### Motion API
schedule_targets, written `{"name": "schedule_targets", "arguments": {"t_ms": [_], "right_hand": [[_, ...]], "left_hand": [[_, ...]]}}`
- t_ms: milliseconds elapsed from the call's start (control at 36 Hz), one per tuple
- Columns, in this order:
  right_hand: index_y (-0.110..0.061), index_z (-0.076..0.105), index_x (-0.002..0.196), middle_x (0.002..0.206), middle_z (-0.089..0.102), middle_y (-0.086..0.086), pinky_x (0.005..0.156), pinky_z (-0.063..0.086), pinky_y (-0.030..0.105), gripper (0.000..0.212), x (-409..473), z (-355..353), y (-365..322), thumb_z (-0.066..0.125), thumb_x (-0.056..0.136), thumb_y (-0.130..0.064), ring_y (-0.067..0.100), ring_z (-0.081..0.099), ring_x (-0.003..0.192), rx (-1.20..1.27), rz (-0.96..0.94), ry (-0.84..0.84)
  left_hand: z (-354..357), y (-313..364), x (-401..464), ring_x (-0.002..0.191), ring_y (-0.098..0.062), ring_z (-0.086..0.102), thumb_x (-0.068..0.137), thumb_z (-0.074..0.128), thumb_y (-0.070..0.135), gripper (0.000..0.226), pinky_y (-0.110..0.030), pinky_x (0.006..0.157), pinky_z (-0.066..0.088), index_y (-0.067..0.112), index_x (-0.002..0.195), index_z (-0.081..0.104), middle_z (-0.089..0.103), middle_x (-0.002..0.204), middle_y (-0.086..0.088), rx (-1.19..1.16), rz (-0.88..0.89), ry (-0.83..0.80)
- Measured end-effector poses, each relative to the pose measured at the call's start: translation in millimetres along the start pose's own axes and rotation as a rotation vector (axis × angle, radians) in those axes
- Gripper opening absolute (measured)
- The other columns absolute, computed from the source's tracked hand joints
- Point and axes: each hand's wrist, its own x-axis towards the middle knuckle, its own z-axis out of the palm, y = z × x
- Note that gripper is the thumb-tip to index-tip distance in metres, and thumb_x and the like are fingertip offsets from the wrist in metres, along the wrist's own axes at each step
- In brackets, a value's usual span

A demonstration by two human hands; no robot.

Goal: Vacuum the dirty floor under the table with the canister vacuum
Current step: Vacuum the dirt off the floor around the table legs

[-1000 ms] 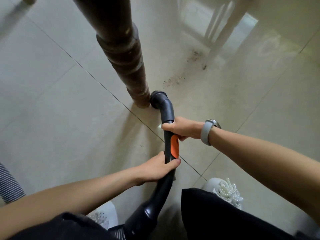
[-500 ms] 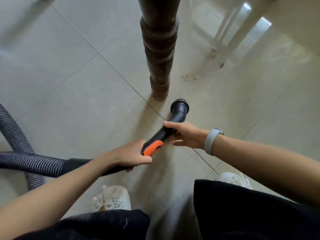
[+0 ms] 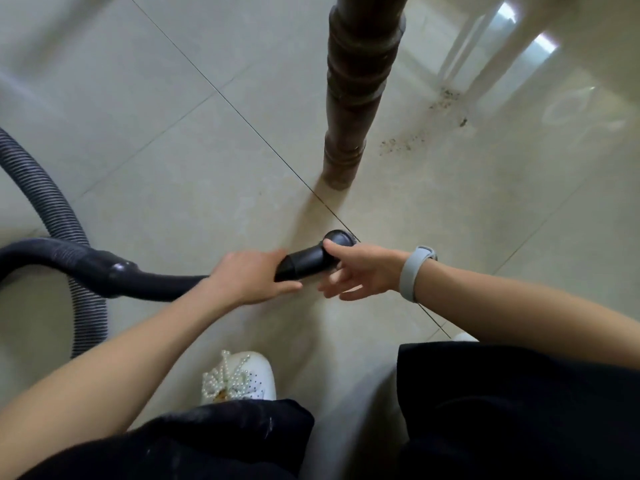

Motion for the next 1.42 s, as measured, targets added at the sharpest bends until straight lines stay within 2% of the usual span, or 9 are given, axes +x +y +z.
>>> {"name": "schedule_targets", "arguments": {"t_ms": [194,361,556,694,833,944,1111,1222,1417], "right_hand": [[-0.003,0.056,0.096,0.087,0.069,0.014,0.061,0.041,0.026,0.027,2,-44,3,0.041,0.098,-0.024,0.021,0.056,0.069,-0.442,-0.248,0.424],[-0.01,0.052,0.128,0.127,0.05,0.017,0.096,0.042,0.042,0.036,10,-63,21,0.038,0.098,-0.023,0.036,0.044,0.117,-0.995,-0.439,0.759],[-0.017,0.047,0.131,0.137,0.037,0.009,0.097,0.039,0.039,0.037,11,-71,35,0.043,0.094,-0.018,0.031,0.031,0.128,-1.221,-0.525,0.789],[-0.009,0.055,0.127,0.131,0.049,0.015,0.098,0.04,0.039,0.036,13,-70,28,0.038,0.097,-0.02,0.034,0.042,0.121,-1.014,-0.535,0.771],[-0.01,0.057,0.074,0.085,0.068,0.019,0.063,0.041,0.032,0.031,3,-53,9,0.044,0.095,-0.027,0.03,0.059,0.074,-0.425,-0.471,0.64],[-0.009,0.054,0.094,0.079,0.062,0.01,0.068,0.053,0.03,0.033,-1,-38,-8,0.051,0.094,-0.041,0.021,0.062,0.067,0.112,-0.294,0.295],[-0.017,0.015,0.142,0.126,0.045,0.015,0.067,0.057,0.045,0.073,13,-43,-24,0.064,0.088,-0.021,0.033,0.059,0.099,0.624,-0.329,0.362],[-0.021,-0.002,0.15,0.128,0.041,0.014,0.074,0.055,0.046,0.082,6,-89,-31,0.055,0.091,-0.02,0.033,0.054,0.106,0.511,-0.411,0.506],[-0.016,0.026,0.138,0.095,0.048,0.005,0.049,0.052,0.033,0.059,-24,-185,-72,0.058,0.089,-0.018,0.018,0.055,0.071,0.15,-0.487,0.561]], "left_hand": [[-28,-60,1,0.045,-0.013,0.057,0.072,0.065,0.066,0.038,-0.024,0.053,0.045,0.03,0.082,0.057,0.062,0.065,-0.001,-0.272,-0.104,-0.28],[-21,-37,0,0.042,-0.012,0.055,0.075,0.066,0.064,0.038,-0.024,0.05,0.045,0.027,0.08,0.055,0.06,0.062,0.0,-0.21,-0.035,-0.452],[-26,-16,13,0.086,-0.024,0.059,0.082,0.048,0.072,0.043,-0.031,0.069,0.044,0.032,0.1,0.053,0.062,0.093,0.003,0.026,-0.073,0.0],[-29,-2,26,0.083,-0.025,0.055,0.085,0.048,0.069,0.046,-0.034,0.073,0.048,0.025,0.1,0.046,0.059,0.094,-0.001,-0.02,-0.097,-0.03],[-23,25,30,0.087,-0.028,0.058,0.087,0.044,0.068,0.052,-0.033,0.069,0.042,0.019,0.1,0.037,0.058,0.096,-0.004,-0.043,-0.061,-0.024],[-23,37,26,0.088,-0.027,0.057,0.088,0.045,0.066,0.054,-0.032,0.067,0.039,0.016,0.108,0.041,0.061,0.106,-0.007,-0.071,-0.093,-0.031],[-40,80,34,0.094,-0.032,0.06,0.094,0.047,0.052,0.04,-0.033,0.066,0.04,0.015,0.102,0.035,0.06,0.105,-0.01,-0.25,-0.089,-0.044],[-55,109,49,0.072,-0.021,0.062,0.095,0.048,0.044,0.036,-0.032,0.061,0.051,0.019,0.118,0.038,0.06,0.096,-0.004,-0.473,-0.005,-0.129],[-61,138,64,0.065,-0.022,0.067,0.098,0.046,0.041,0.024,-0.028,0.063,0.053,0.023,0.108,0.034,0.06,0.084,-0.005,-0.846,0.157,-0.359]]}}
